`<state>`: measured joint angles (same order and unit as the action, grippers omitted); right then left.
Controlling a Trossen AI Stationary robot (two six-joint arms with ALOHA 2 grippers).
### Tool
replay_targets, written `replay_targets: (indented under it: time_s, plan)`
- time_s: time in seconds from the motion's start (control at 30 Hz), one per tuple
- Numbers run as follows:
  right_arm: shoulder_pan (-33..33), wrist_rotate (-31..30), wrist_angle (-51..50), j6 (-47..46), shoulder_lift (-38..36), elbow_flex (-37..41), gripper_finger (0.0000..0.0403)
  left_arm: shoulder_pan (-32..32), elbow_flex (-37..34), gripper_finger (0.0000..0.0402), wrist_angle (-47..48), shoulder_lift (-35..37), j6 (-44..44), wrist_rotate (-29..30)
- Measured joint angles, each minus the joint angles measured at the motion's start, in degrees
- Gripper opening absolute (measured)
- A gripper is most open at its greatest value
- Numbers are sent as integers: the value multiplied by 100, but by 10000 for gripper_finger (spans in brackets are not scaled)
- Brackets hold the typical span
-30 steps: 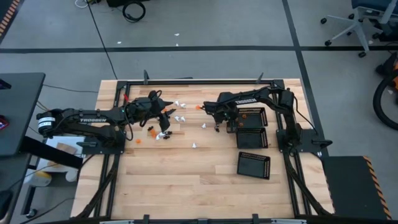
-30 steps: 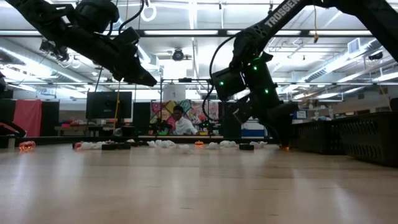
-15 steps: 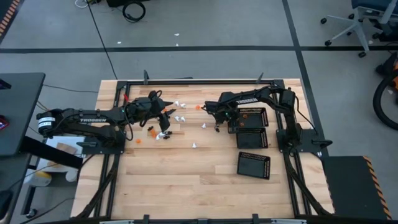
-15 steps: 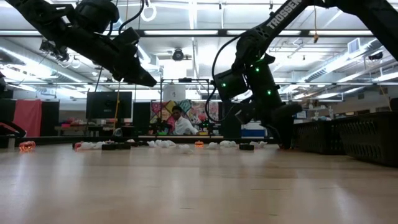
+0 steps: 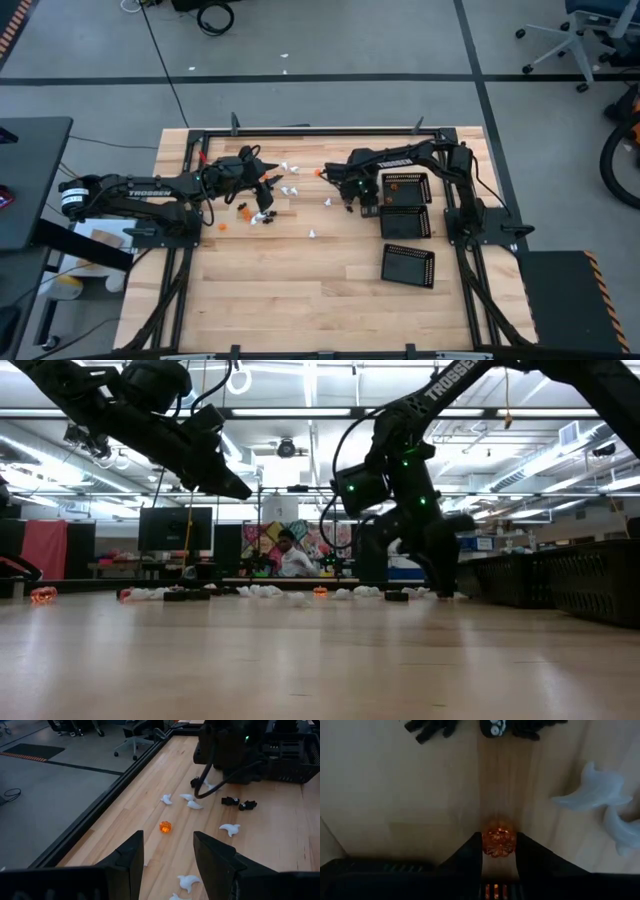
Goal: Sort Halloween decoration
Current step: Put the orange pumpkin toy into the top black bin
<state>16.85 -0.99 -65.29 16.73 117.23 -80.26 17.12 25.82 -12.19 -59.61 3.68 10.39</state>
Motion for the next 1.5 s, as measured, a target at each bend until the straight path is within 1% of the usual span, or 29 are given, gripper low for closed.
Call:
replay_targets:
  time_s: [0.17,0.7,0.8,0.97,1.2,1.33,1.5]
  plan:
    - [-28,106,22,17,-2,-7,108,0,0,157,2,0,0,0]
    - [-28,85,-226,-2,-19,-12,109,0,0,157,2,0,2,0]
    - [-28,83,-241,-2,-112,-12,109,0,0,157,2,0,2,0]
    - [15,78,-239,-68,-510,-12,109,0,0,157,2,0,4,0]
    - [297,65,-436,-495,-1399,1,109,0,0,157,42,0,2,0]
    - [600,63,-527,-716,-1826,268,109,0,0,157,112,0,0,0]
    - [971,61,-553,-938,-2130,853,110,0,0,157,216,-2,-4,0]
